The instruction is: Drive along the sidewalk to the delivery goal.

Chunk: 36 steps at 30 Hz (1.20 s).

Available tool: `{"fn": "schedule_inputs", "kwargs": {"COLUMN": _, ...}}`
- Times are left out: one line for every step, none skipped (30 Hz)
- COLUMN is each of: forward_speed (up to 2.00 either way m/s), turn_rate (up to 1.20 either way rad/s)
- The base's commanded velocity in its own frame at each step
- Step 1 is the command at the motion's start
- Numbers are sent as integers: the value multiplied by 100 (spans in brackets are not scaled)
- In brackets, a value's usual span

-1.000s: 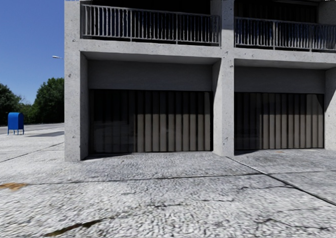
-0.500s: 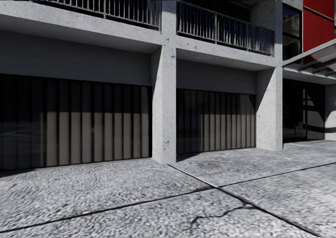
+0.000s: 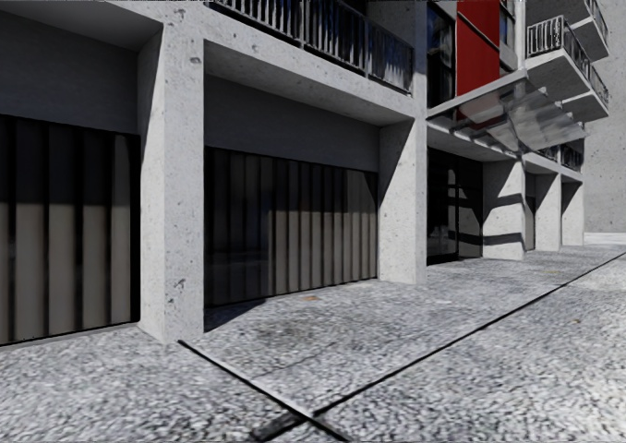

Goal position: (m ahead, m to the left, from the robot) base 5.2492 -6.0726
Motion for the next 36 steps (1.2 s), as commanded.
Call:
{"fn": "schedule_inputs", "kwargs": {"forward_speed": 169, "turn_rate": -67}}
{"fn": "schedule_inputs", "kwargs": {"forward_speed": 169, "turn_rate": -67}}
{"fn": "schedule_inputs", "kwargs": {"forward_speed": 169, "turn_rate": -67}}
{"fn": "schedule_inputs", "kwargs": {"forward_speed": 169, "turn_rate": -67}}
{"fn": "schedule_inputs", "kwargs": {"forward_speed": 169, "turn_rate": -67}}
{"fn": "schedule_inputs", "kwargs": {"forward_speed": 169, "turn_rate": -67}}
{"fn": "schedule_inputs", "kwargs": {"forward_speed": 169, "turn_rate": -67}}
{"fn": "schedule_inputs", "kwargs": {"forward_speed": 169, "turn_rate": -67}}
{"fn": "schedule_inputs", "kwargs": {"forward_speed": 169, "turn_rate": -67}}
{"fn": "schedule_inputs", "kwargs": {"forward_speed": 169, "turn_rate": -67}}
{"fn": "schedule_inputs", "kwargs": {"forward_speed": 169, "turn_rate": -67}}
{"fn": "schedule_inputs", "kwargs": {"forward_speed": 169, "turn_rate": -67}}
{"fn": "schedule_inputs", "kwargs": {"forward_speed": 169, "turn_rate": -67}}
{"fn": "schedule_inputs", "kwargs": {"forward_speed": 169, "turn_rate": -67}}
{"fn": "schedule_inputs", "kwargs": {"forward_speed": 169, "turn_rate": -67}}
{"fn": "schedule_inputs", "kwargs": {"forward_speed": 169, "turn_rate": -67}}
{"fn": "schedule_inputs", "kwargs": {"forward_speed": 169, "turn_rate": -67}}
{"fn": "schedule_inputs", "kwargs": {"forward_speed": 169, "turn_rate": -67}}
{"fn": "schedule_inputs", "kwargs": {"forward_speed": 169, "turn_rate": -67}}
{"fn": "schedule_inputs", "kwargs": {"forward_speed": 169, "turn_rate": -67}}
{"fn": "schedule_inputs", "kwargs": {"forward_speed": 169, "turn_rate": -67}}
{"fn": "schedule_inputs", "kwargs": {"forward_speed": 169, "turn_rate": -67}}
{"fn": "schedule_inputs", "kwargs": {"forward_speed": 169, "turn_rate": -67}}
{"fn": "schedule_inputs", "kwargs": {"forward_speed": 169, "turn_rate": -67}}
{"fn": "schedule_inputs", "kwargs": {"forward_speed": 169, "turn_rate": -67}}
{"fn": "schedule_inputs", "kwargs": {"forward_speed": 169, "turn_rate": -68}}
{"fn": "schedule_inputs", "kwargs": {"forward_speed": 169, "turn_rate": -74}}
{"fn": "schedule_inputs", "kwargs": {"forward_speed": 169, "turn_rate": -79}}
{"fn": "schedule_inputs", "kwargs": {"forward_speed": 169, "turn_rate": -80}}
{"fn": "schedule_inputs", "kwargs": {"forward_speed": 169, "turn_rate": -80}}
{"fn": "schedule_inputs", "kwargs": {"forward_speed": 169, "turn_rate": -80}}
{"fn": "schedule_inputs", "kwargs": {"forward_speed": 169, "turn_rate": -80}}
{"fn": "schedule_inputs", "kwargs": {"forward_speed": 169, "turn_rate": -80}}
{"fn": "schedule_inputs", "kwargs": {"forward_speed": 169, "turn_rate": -80}}
{"fn": "schedule_inputs", "kwargs": {"forward_speed": 169, "turn_rate": -80}}
{"fn": "schedule_inputs", "kwargs": {"forward_speed": 169, "turn_rate": -80}}
